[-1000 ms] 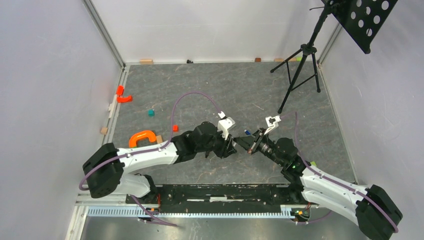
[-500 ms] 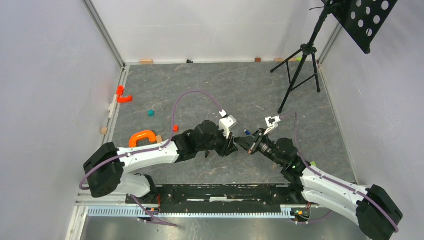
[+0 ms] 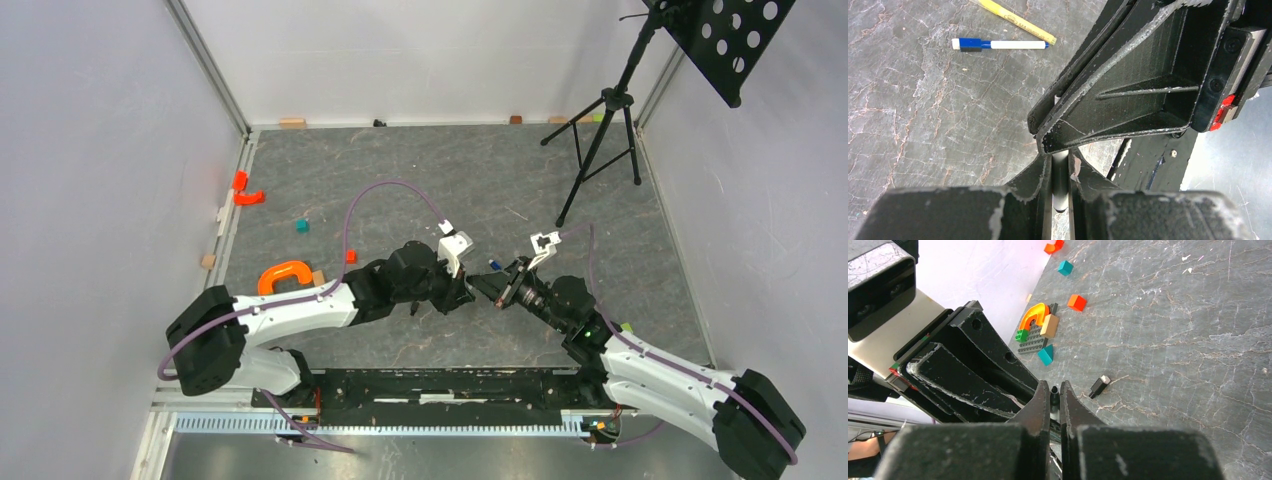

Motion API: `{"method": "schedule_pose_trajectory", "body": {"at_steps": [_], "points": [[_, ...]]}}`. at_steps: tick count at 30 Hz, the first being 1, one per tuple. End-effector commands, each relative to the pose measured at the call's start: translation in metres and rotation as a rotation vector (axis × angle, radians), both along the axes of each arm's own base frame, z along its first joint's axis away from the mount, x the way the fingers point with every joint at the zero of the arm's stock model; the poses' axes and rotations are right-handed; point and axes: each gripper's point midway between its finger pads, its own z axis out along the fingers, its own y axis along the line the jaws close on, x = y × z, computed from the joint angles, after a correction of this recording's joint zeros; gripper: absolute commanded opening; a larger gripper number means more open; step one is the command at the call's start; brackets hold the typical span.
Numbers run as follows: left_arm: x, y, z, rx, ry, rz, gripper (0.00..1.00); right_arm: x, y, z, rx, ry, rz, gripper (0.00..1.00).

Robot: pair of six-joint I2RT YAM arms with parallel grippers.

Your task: Insert the pens into the pen caps

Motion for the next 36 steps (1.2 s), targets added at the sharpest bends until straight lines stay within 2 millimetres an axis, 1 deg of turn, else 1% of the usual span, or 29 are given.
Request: {"method": "schedule_pose_trajectory", "body": {"at_steps": [1,4,6,7,8,9,12,14,16,17,18,19,21,23,25,27,29,31,32,33,35,36], "points": [[0.008,-0.006,0.033,-0.054,-0.083,-0.004,0.02,0.002,0.004,0.029,0.031,-0.076,0.009,0.09],[0.008,-0.001,0.037,-0.045,-0.087,0.006,0.02,0.007,-0.001,0.030,-0.012,-0.096,-0.025,0.65],[0.007,0.007,0.040,-0.033,-0.095,0.020,0.02,0.020,-0.014,0.037,-0.088,-0.124,-0.111,0.85],[0.007,0.012,0.043,-0.027,-0.103,0.030,0.02,0.026,-0.021,0.044,-0.132,-0.143,-0.154,0.90],[0.008,0.019,0.044,-0.015,-0.110,0.048,0.02,0.031,-0.030,0.055,-0.153,-0.163,-0.205,0.92],[0.007,0.028,0.041,0.017,-0.107,0.068,0.02,0.036,-0.039,0.065,-0.187,-0.186,-0.250,0.93],[0.006,0.049,0.046,0.063,-0.125,0.103,0.02,0.043,-0.058,0.093,-0.242,-0.250,-0.336,0.91],[0.012,0.067,0.054,0.107,-0.145,0.176,0.02,0.045,-0.066,0.100,-0.281,-0.273,-0.362,0.90],[0.019,0.091,0.062,0.158,-0.166,0.273,0.02,0.045,-0.068,0.100,-0.306,-0.282,-0.365,0.89],[0.022,0.100,0.072,0.156,-0.170,0.323,0.02,0.044,-0.066,0.099,-0.317,-0.296,-0.348,0.89],[0.021,0.109,0.079,0.169,-0.171,0.345,0.02,0.042,-0.059,0.098,-0.331,-0.327,-0.303,0.89],[0.018,0.114,0.092,0.163,-0.179,0.346,0.02,0.038,-0.051,0.096,-0.347,-0.360,-0.249,0.89],[0.014,0.129,0.110,0.178,-0.215,0.342,0.02,0.032,-0.034,0.087,-0.402,-0.423,-0.126,0.89],[0.020,0.149,0.121,0.225,-0.301,0.369,0.02,0.025,-0.014,0.074,-0.458,-0.460,0.014,0.89],[0.034,0.175,0.122,0.318,-0.403,0.449,0.02,0.019,0.007,0.054,-0.516,-0.450,0.170,0.89],[0.046,0.199,0.119,0.392,-0.474,0.556,0.02,0.015,0.024,0.037,-0.545,-0.391,0.284,0.84],[0.051,0.210,0.112,0.404,-0.492,0.626,0.02,0.021,0.029,0.025,-0.551,-0.286,0.250,0.81],[0.051,0.215,0.110,0.399,-0.491,0.644,0.02,0.031,0.029,0.014,-0.555,-0.179,0.166,0.82],[0.051,0.220,0.110,0.402,-0.498,0.656,0.02,0.035,0.026,0.003,-0.571,-0.096,0.105,0.82],[0.051,0.225,0.111,0.406,-0.507,0.676,0.02,0.039,0.024,-0.006,-0.590,-0.035,0.052,0.84],[0.050,0.231,0.112,0.389,-0.514,0.695,0.02,0.038,0.032,-0.018,-0.616,0.045,0.018,0.93],[0.048,0.231,0.113,0.372,-0.513,0.692,0.02,0.036,0.037,-0.026,-0.635,0.088,0.003,0.95]]}}
